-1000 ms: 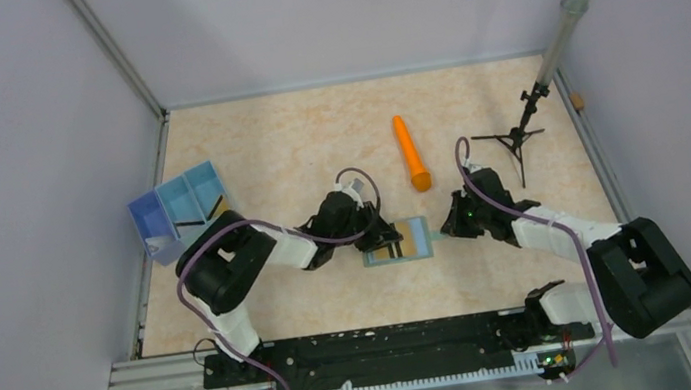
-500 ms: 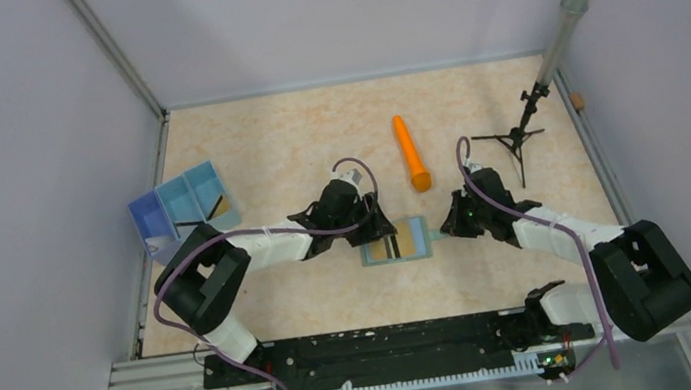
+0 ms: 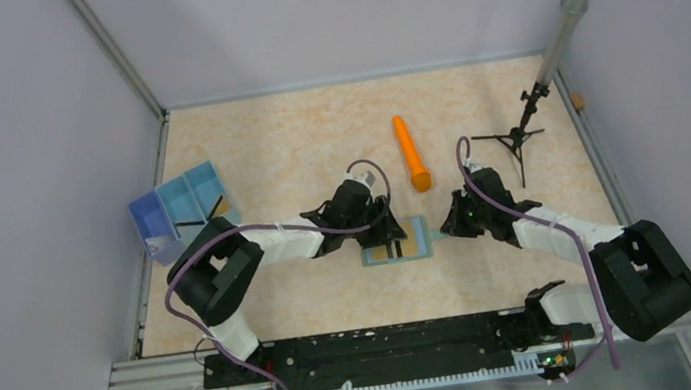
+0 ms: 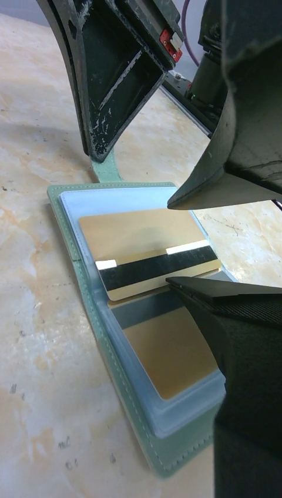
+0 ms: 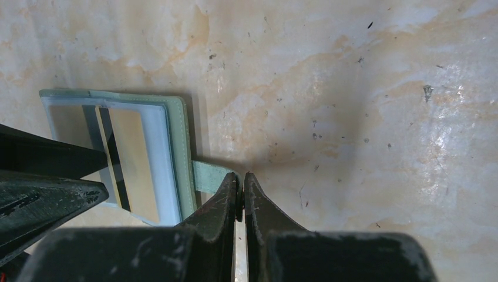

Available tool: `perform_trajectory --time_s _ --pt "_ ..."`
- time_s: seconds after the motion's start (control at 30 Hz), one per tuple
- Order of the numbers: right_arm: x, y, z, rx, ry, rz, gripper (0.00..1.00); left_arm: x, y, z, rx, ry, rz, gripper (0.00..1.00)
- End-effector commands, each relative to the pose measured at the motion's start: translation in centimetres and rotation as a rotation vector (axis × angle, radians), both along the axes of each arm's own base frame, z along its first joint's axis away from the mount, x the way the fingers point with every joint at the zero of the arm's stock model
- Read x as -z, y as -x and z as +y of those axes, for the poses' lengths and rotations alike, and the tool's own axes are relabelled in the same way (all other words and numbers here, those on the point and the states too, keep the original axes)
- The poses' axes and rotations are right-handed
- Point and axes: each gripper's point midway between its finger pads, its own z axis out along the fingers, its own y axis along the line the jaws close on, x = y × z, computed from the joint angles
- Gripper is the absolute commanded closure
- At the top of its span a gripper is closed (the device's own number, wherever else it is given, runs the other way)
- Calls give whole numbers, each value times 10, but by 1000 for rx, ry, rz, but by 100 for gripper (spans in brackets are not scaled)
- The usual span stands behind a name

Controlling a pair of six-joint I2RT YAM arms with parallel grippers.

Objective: Put the credit cards into the card holder
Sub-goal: Insert the credit card into the card holder.

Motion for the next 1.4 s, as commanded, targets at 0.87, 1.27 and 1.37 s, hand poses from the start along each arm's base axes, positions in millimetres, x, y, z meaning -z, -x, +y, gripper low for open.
perform_trajectory --time_s 0.87,1.27,1.37 --pt "-11 -6 -5 17 18 -38 100 -23 4 -55 36 131 -63 49" --pt "-41 -10 -20 38 90 -98 66 -68 8 -45 52 213 -181 42" --pt "-61 -11 -21 25 89 -147 48 -69 11 -30 29 178 -187 35"
